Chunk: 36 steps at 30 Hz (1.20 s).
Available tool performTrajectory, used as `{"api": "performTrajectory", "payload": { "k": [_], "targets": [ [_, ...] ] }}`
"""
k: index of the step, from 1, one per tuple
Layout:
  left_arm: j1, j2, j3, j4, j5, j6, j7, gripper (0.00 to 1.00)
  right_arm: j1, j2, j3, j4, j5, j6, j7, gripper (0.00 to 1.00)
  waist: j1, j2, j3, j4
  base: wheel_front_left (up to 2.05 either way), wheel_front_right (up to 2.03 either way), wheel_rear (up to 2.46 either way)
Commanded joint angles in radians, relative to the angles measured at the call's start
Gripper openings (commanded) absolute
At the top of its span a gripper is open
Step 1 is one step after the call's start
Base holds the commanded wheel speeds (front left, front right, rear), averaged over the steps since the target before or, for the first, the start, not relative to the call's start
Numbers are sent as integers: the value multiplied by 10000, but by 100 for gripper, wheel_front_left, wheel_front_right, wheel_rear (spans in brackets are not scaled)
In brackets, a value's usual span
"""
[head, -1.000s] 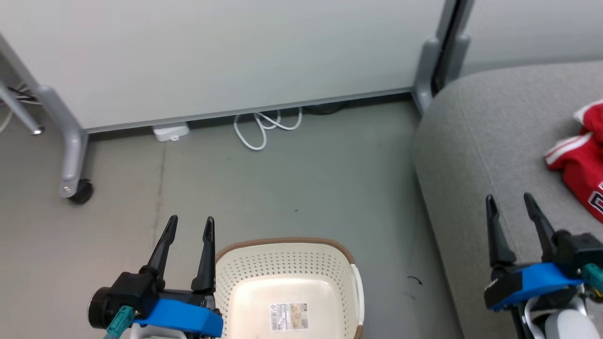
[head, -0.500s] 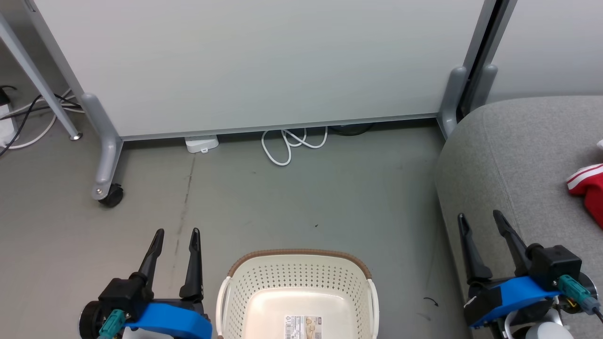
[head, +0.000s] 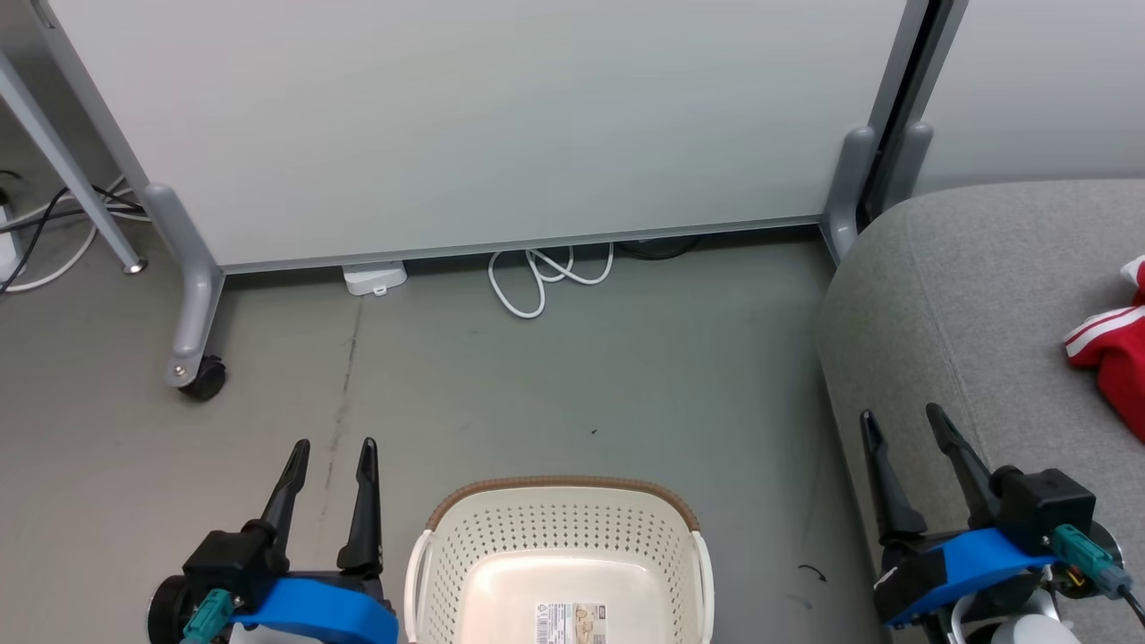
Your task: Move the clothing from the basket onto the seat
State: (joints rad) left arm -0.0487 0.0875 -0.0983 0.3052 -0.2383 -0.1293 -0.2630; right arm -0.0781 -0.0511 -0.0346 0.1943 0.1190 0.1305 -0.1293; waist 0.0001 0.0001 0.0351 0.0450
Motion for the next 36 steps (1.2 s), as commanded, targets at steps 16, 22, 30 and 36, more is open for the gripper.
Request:
{"api": "performTrajectory", "payload": {
  "k": [16,22,30,36],
  "targets": [
    [79,40,-103,196,-163,0,22,0,31,8,101,227,150,0,-33,0,0,-1,-4,-39,0,0,0],
    [294,-32,-48,401,-777,-1,206,0,53,20,14,569,777,0,131,0,0,-1,-12,-49,0,0,0],
    [176,-38,161,290,-2255,-2,576,0,27,18,-59,529,2363,0,372,0,0,-1,-32,-76,0,0,0],
    [96,-48,307,209,-3260,-3,830,0,5,16,-110,503,3445,1,536,0,0,-1,-47,-95,0,0,0]
  ]
}}
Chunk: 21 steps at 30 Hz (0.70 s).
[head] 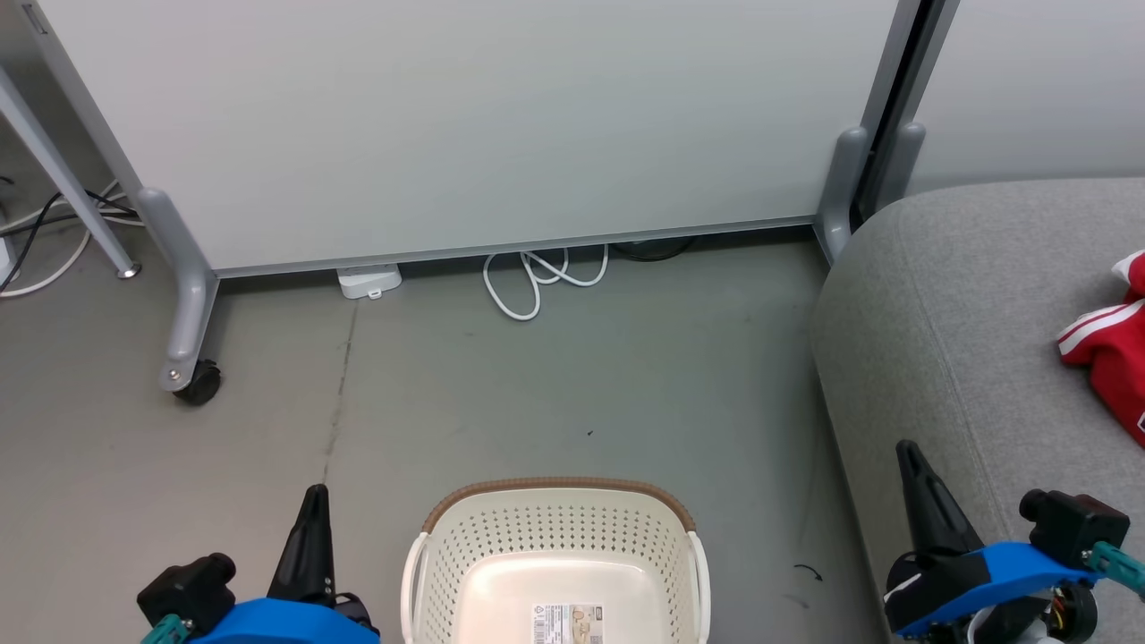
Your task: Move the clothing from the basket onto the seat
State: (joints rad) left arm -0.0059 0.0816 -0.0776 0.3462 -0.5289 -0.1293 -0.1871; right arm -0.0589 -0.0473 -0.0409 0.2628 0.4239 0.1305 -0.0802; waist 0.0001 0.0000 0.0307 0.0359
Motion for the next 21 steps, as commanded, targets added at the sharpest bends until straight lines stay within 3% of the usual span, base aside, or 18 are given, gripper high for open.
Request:
{"api": "performTrajectory", "payload": {
  "k": [1,21],
  "targets": [
    [-344,10,124,-214,-517,-3,111,0,-192,-23,-56,-184,571,1,72,0,0,0,-5,-7,0,0,0],
    [-549,-30,546,-442,-3252,-7,825,0,-300,-28,-232,-204,3527,2,555,0,-1,0,-53,-69,0,0,0]
  ]
}}
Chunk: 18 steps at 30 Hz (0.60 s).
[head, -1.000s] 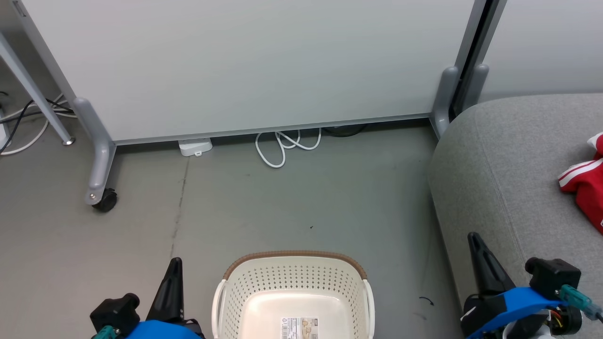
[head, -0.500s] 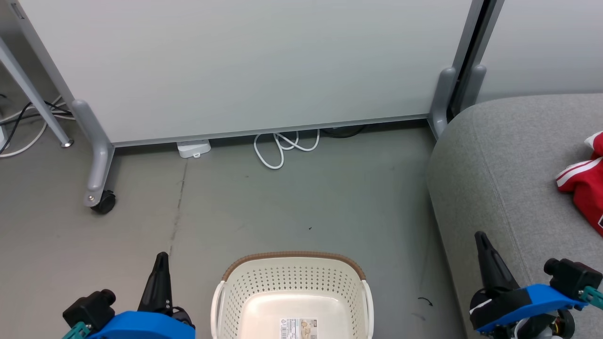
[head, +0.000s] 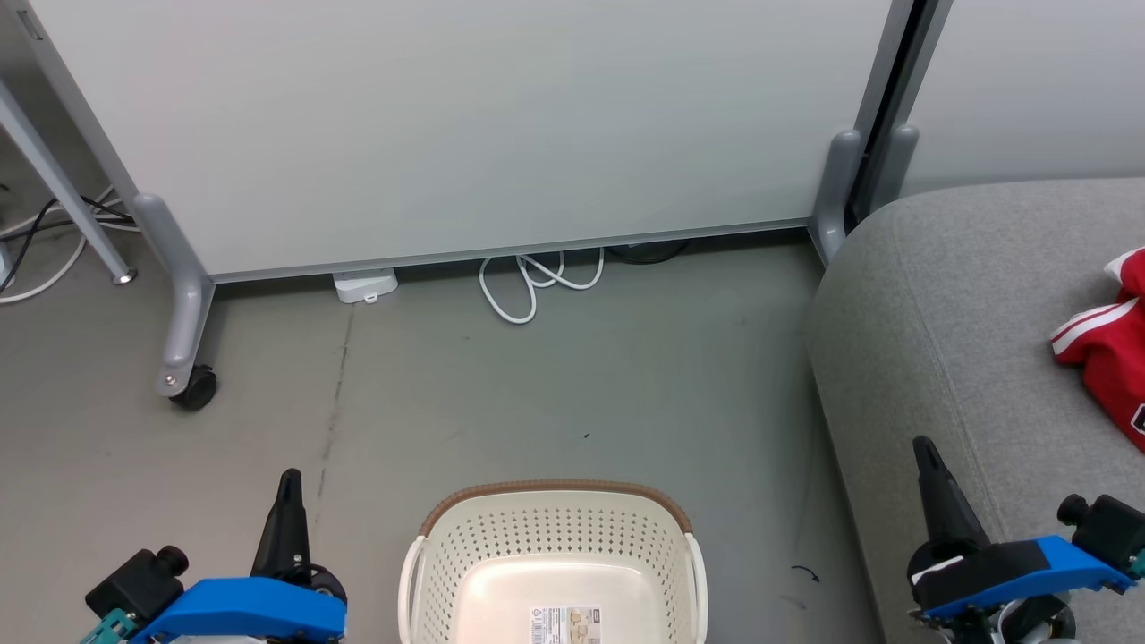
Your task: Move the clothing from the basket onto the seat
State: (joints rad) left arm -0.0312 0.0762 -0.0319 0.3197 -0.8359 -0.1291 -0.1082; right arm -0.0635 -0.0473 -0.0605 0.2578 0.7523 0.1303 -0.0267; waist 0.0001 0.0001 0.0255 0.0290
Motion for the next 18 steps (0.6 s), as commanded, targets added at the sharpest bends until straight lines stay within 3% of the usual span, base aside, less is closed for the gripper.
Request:
{"api": "performTrajectory", "payload": {
  "k": [1,18],
  "targets": [
    [-304,21,109,-187,-307,-10,69,0,-259,-28,-45,-155,374,4,46,0,0,-1,-4,-4,0,0,0],
    [-454,-23,435,-347,-2299,-13,614,0,-333,-33,-179,-160,2534,4,412,0,0,-1,-47,-60,0,0,0]
  ]
}}
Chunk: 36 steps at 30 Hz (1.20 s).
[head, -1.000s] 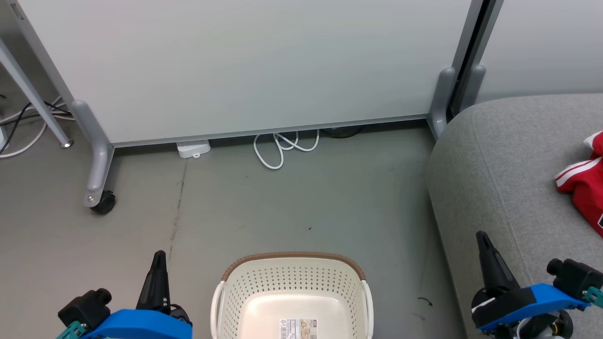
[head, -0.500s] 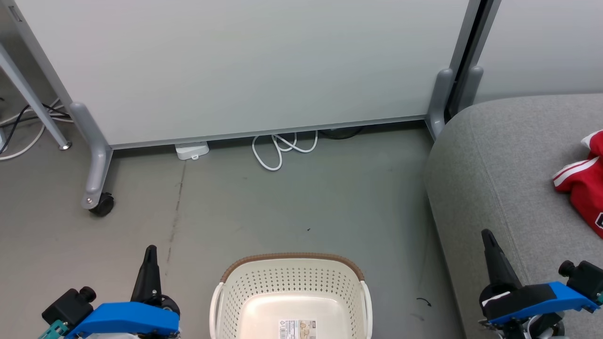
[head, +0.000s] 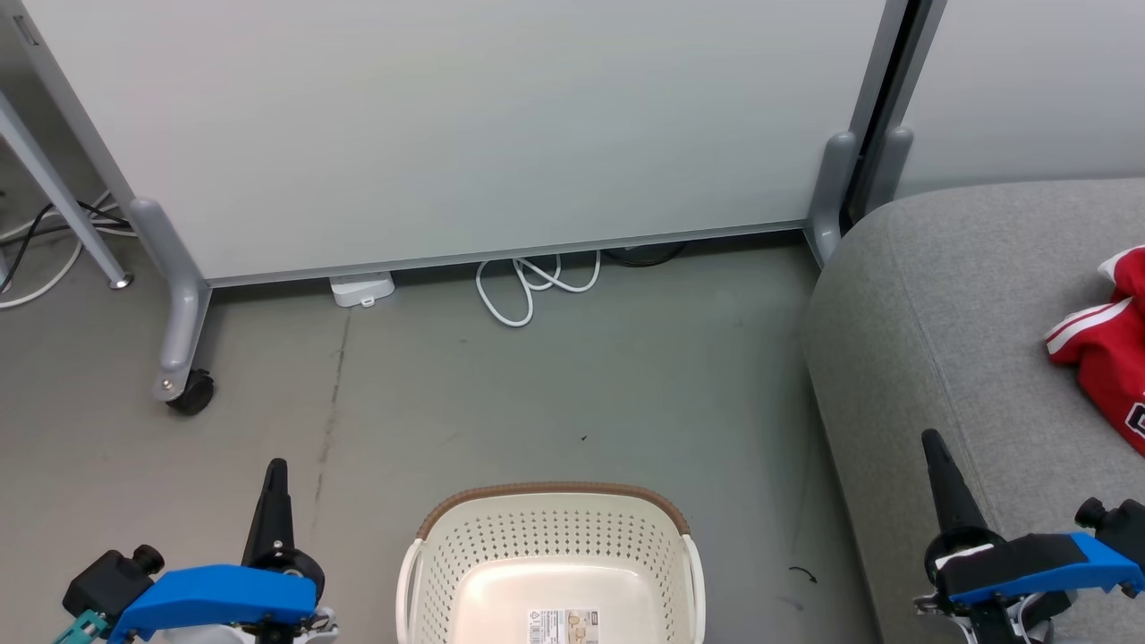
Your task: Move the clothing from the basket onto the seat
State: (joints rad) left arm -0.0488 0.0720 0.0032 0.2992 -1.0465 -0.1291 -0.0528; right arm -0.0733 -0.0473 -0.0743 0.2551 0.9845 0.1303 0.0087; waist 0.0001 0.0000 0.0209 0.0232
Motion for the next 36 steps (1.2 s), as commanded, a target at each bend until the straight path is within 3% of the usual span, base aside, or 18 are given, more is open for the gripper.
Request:
{"api": "performTrajectory", "payload": {
  "k": [1,36],
  "targets": [
    [-288,17,99,-151,-298,-13,87,0,-238,-34,-49,-132,334,4,83,0,-1,0,-4,-5,0,0,0],
    [-494,-75,657,-397,-3463,-21,984,0,-350,-43,-258,-133,3795,6,658,0,-1,0,-92,-120,0,0,0]
  ]
}}
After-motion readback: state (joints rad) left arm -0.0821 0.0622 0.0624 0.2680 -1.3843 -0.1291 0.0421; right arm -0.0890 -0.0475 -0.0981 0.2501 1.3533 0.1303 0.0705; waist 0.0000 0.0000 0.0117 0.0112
